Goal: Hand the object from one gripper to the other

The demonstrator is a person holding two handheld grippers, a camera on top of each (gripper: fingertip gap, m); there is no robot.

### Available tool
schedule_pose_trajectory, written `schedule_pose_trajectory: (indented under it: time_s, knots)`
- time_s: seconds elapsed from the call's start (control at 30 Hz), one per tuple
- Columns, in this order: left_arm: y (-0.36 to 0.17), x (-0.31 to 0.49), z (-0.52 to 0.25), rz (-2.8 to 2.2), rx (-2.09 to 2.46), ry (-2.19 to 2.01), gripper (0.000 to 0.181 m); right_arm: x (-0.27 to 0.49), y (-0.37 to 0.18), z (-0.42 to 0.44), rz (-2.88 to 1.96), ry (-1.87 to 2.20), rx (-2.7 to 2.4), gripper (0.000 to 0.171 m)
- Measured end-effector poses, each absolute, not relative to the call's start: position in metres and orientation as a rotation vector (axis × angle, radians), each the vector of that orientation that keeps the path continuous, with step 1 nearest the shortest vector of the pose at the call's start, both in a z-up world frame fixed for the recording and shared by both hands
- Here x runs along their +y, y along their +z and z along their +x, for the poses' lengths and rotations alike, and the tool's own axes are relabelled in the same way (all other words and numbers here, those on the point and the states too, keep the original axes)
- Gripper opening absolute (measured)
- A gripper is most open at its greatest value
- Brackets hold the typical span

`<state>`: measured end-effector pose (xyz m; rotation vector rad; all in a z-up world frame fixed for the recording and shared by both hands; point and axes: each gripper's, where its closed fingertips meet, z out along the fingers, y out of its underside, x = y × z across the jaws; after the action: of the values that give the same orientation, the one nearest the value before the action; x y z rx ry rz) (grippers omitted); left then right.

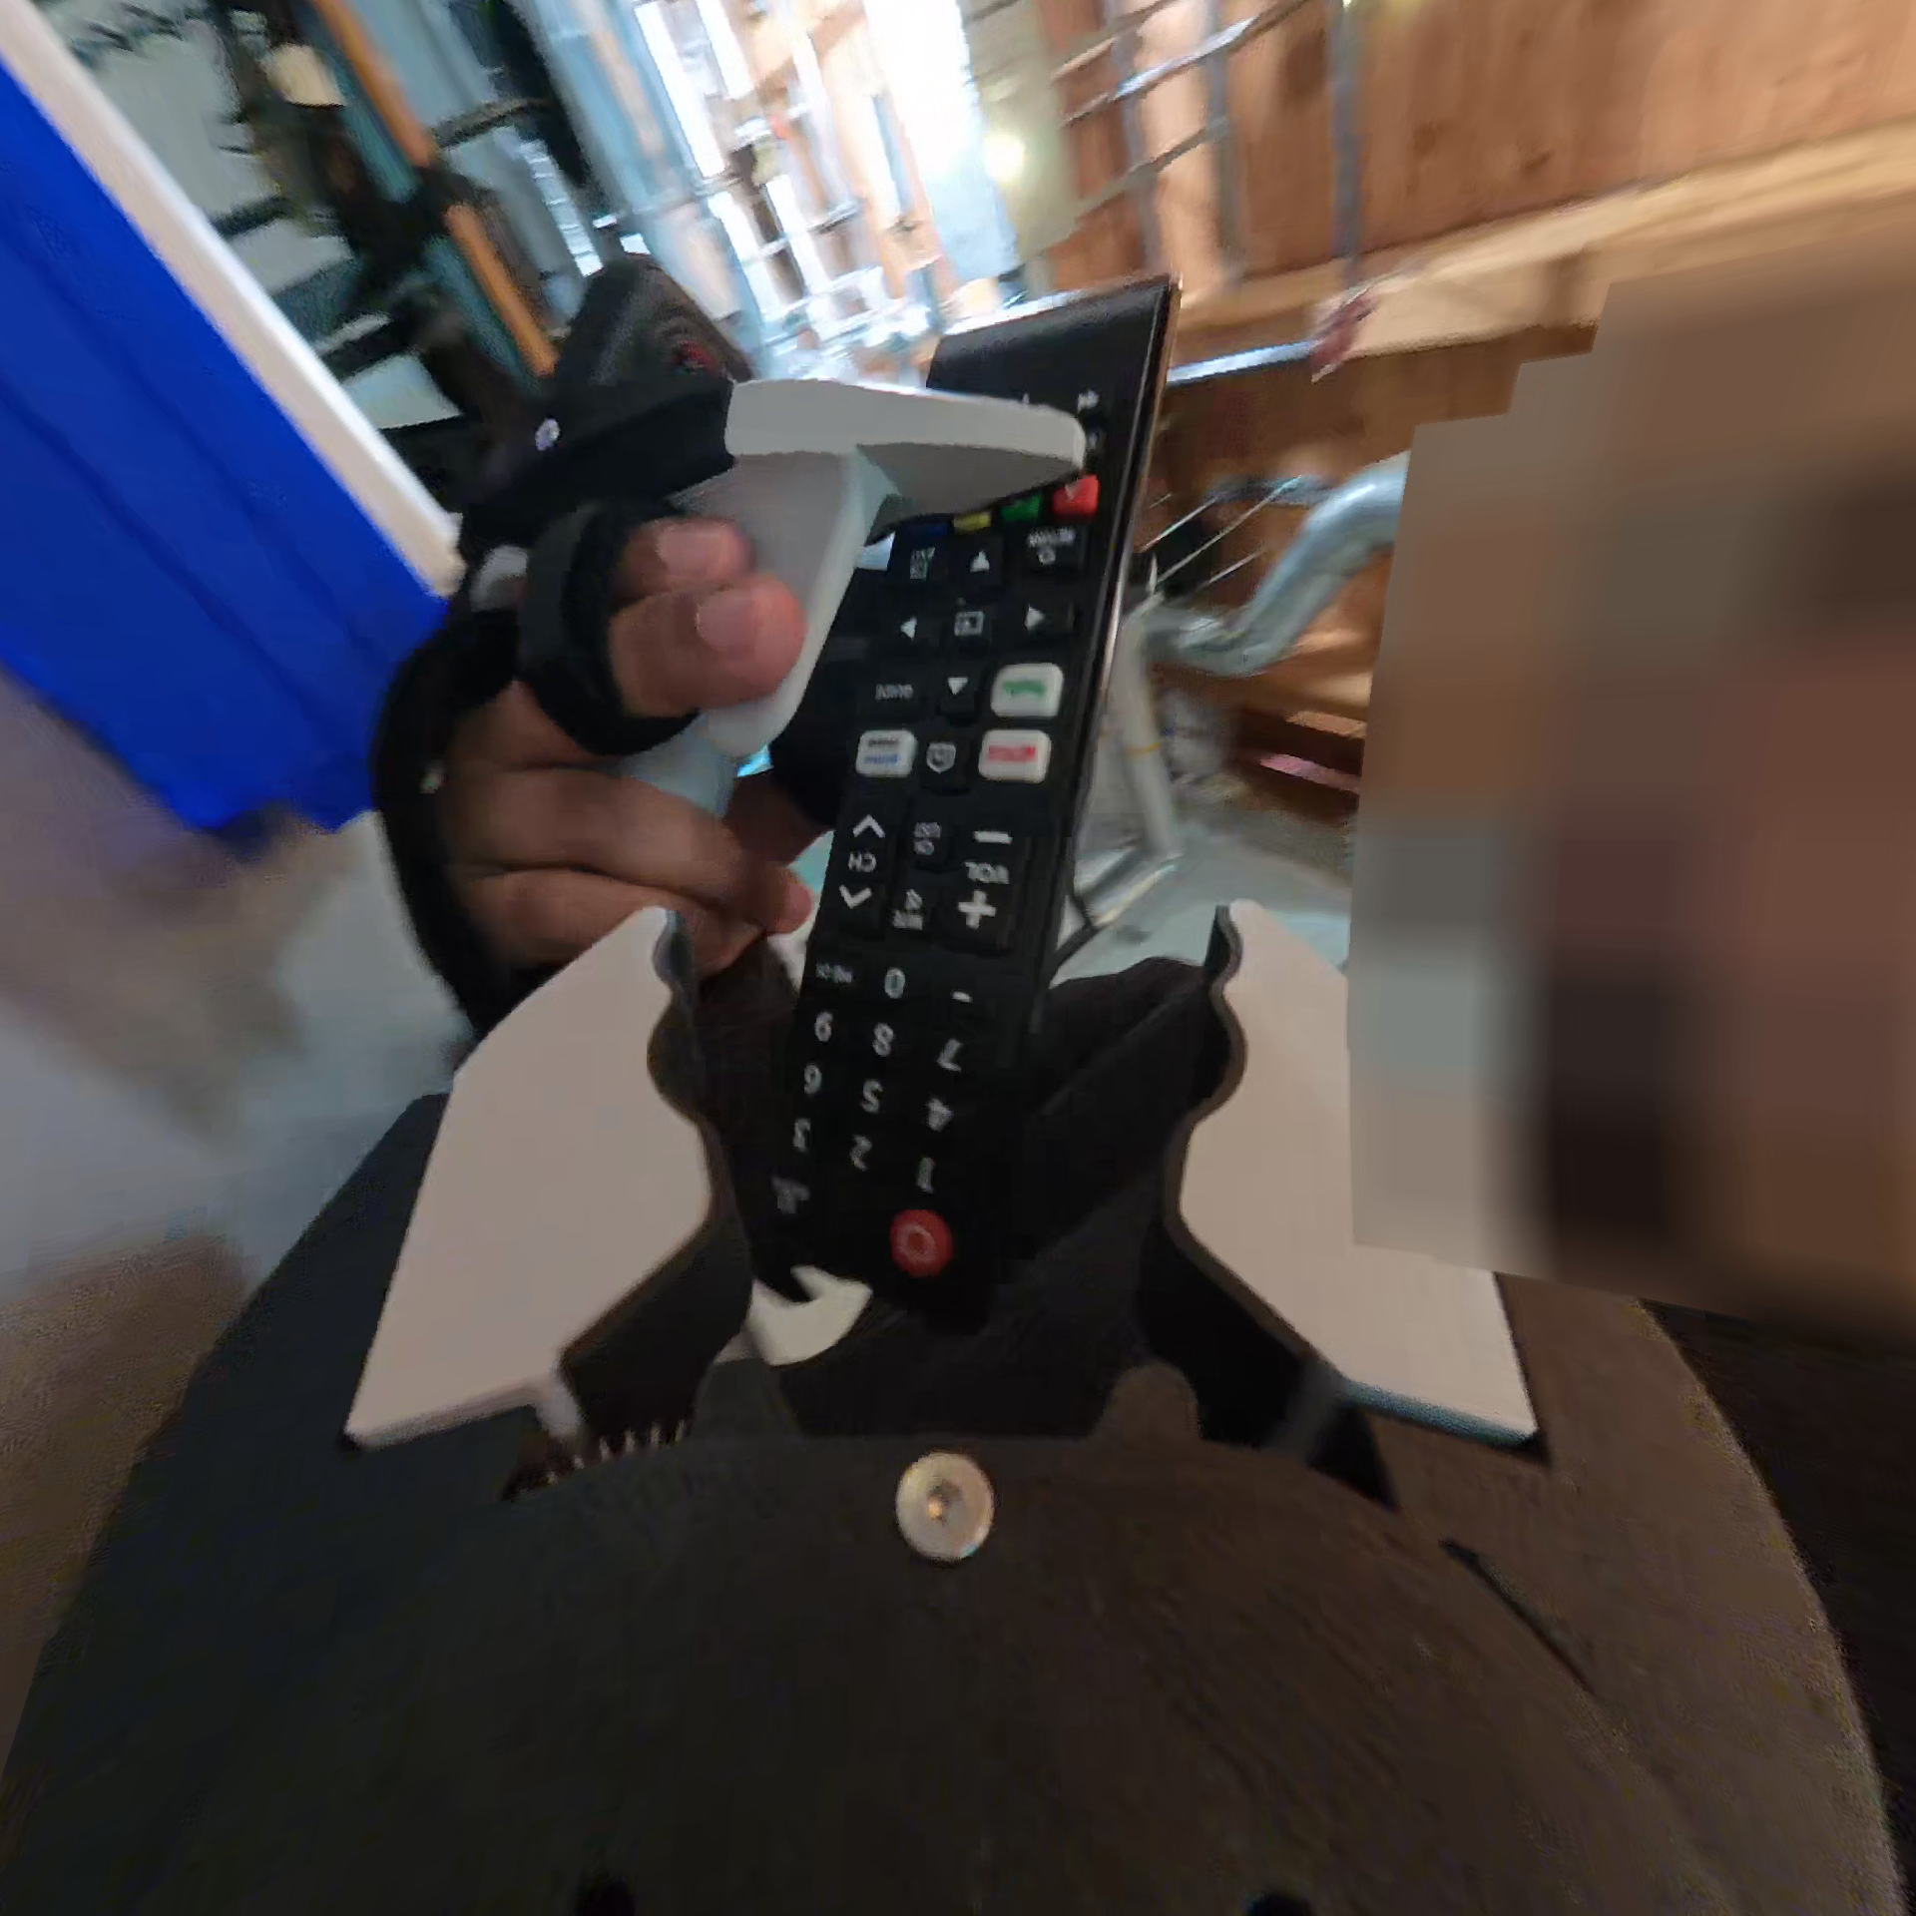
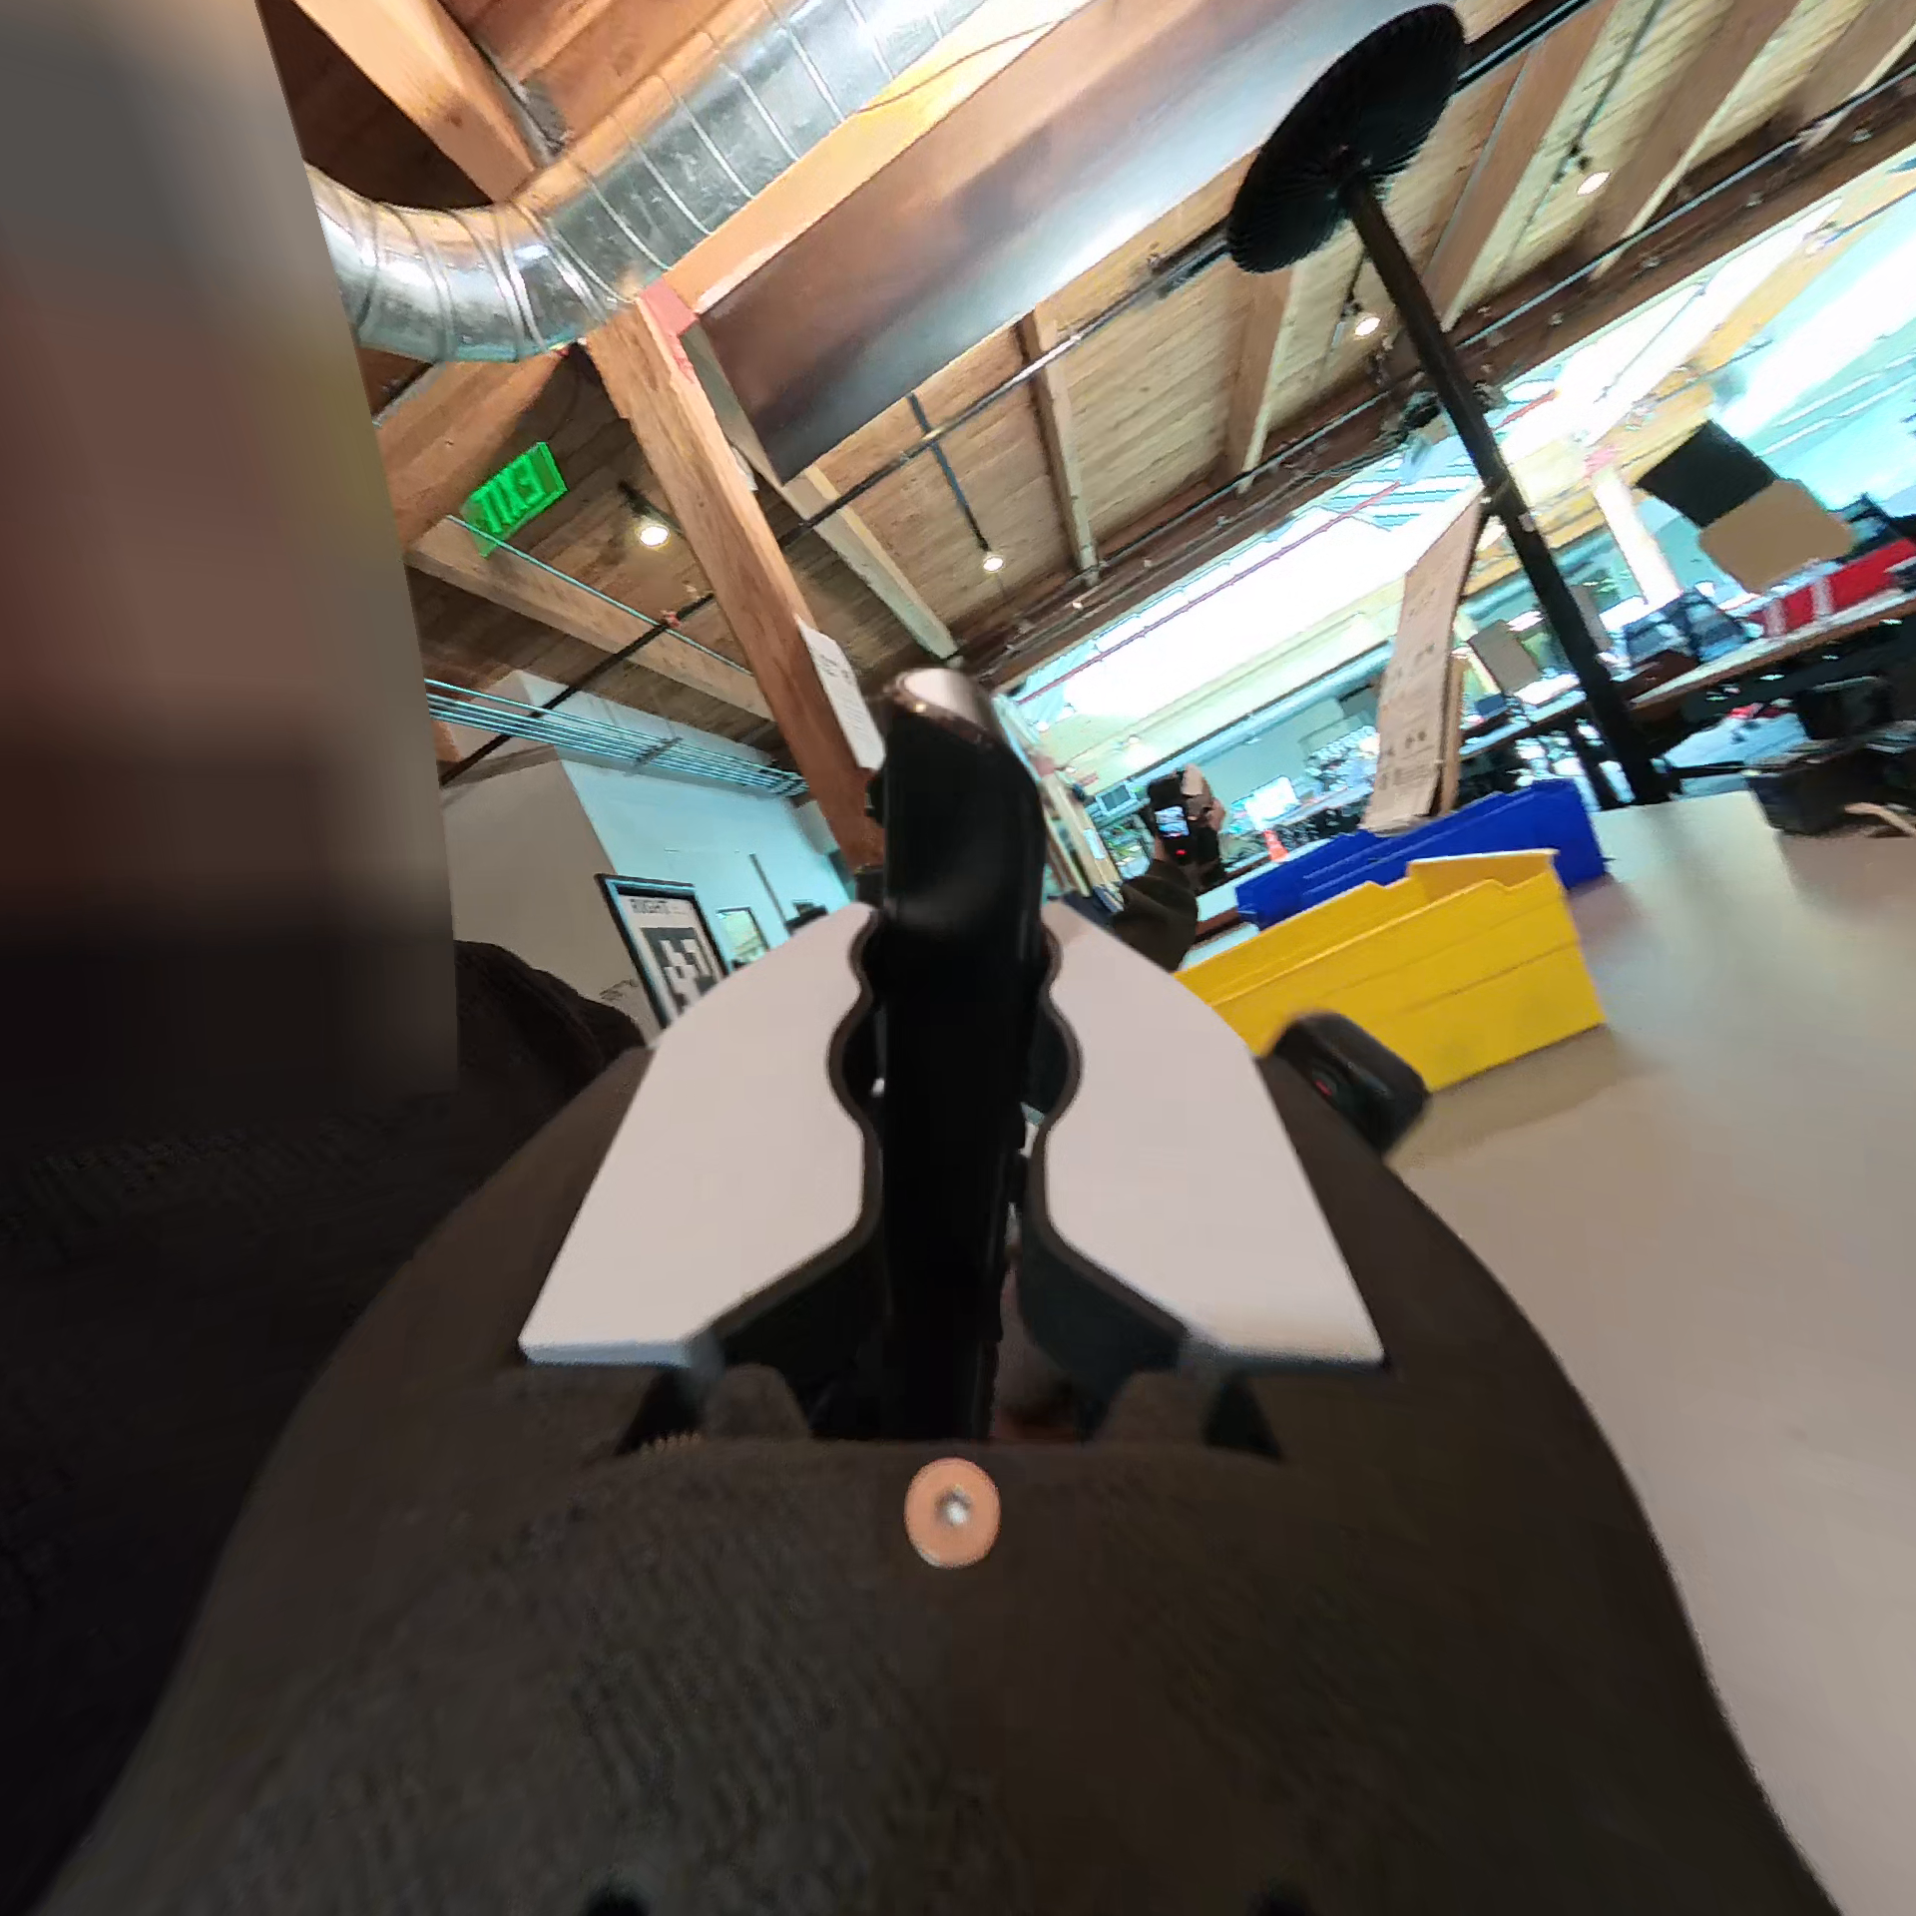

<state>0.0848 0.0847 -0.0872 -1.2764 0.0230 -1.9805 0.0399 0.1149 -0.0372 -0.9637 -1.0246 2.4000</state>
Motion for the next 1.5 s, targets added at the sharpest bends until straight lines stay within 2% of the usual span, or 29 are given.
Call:
schedule_pose_trajectory:
  time_s: [0.03, 0.17, 0.27, 0.37, 0.47, 0.5, 0.6, 0.8, 0.93, 1.03, 1.33, 1.5]
  knots:
    - [-0.093, 0.087, 0.083, -1.356, 0.059, -1.883, 0.098, 0.119, -0.041, 0.038, -1.009, 2.374, -1.027, 0.026]
    - [-0.127, 0.101, 0.068, -1.683, 0.250, -1.311, 0.101, 0.138, -0.069, 0.023, -1.269, 2.185, -1.076, 0.026]
    - [-0.153, 0.106, 0.066, -1.833, 0.350, -1.069, 0.088, 0.140, -0.081, 0.015, -1.361, 2.073, -1.087, 0.025]
    - [-0.165, 0.101, 0.080, -1.878, 0.330, -1.188, 0.076, 0.136, -0.086, 0.010, -1.386, 1.991, -1.097, 0.025]
    - [-0.151, 0.100, 0.084, -1.775, 0.258, -1.338, 0.052, 0.125, -0.087, 0.007, -1.380, 1.983, -1.143, 0.025]
    - [-0.147, 0.101, 0.082, -1.752, 0.243, -1.350, 0.051, 0.123, -0.088, 0.007, -1.378, 1.984, -1.152, 0.025]
    - [-0.148, 0.099, 0.078, -1.775, 0.310, -1.279, 0.025, 0.119, -0.087, 0.007, -1.374, 2.024, -1.147, 0.026]
    - [-0.146, 0.097, 0.078, -1.791, 0.378, -1.201, 0.024, 0.117, -0.082, 0.009, -1.331, 2.081, -1.138, 0.027]
    - [-0.138, 0.099, 0.071, -1.737, 0.304, -1.264, 0.024, 0.128, -0.080, 0.006, -1.304, 2.027, -1.062, 0.071]
    - [-0.128, 0.103, 0.057, -1.675, 0.231, -1.294, 0.024, 0.139, -0.082, 0.006, -1.302, 1.979, -1.012, 0.084]
    - [-0.102, 0.115, -0.010, -1.457, 0.045, -1.214, 0.024, 0.129, -0.111, -0.006, -1.420, 1.906, -1.143, 0.085]
    - [-0.096, 0.112, -0.010, -1.424, 0.071, -1.190, 0.023, 0.104, -0.132, -0.014, -1.492, 1.901, -1.308, 0.081]
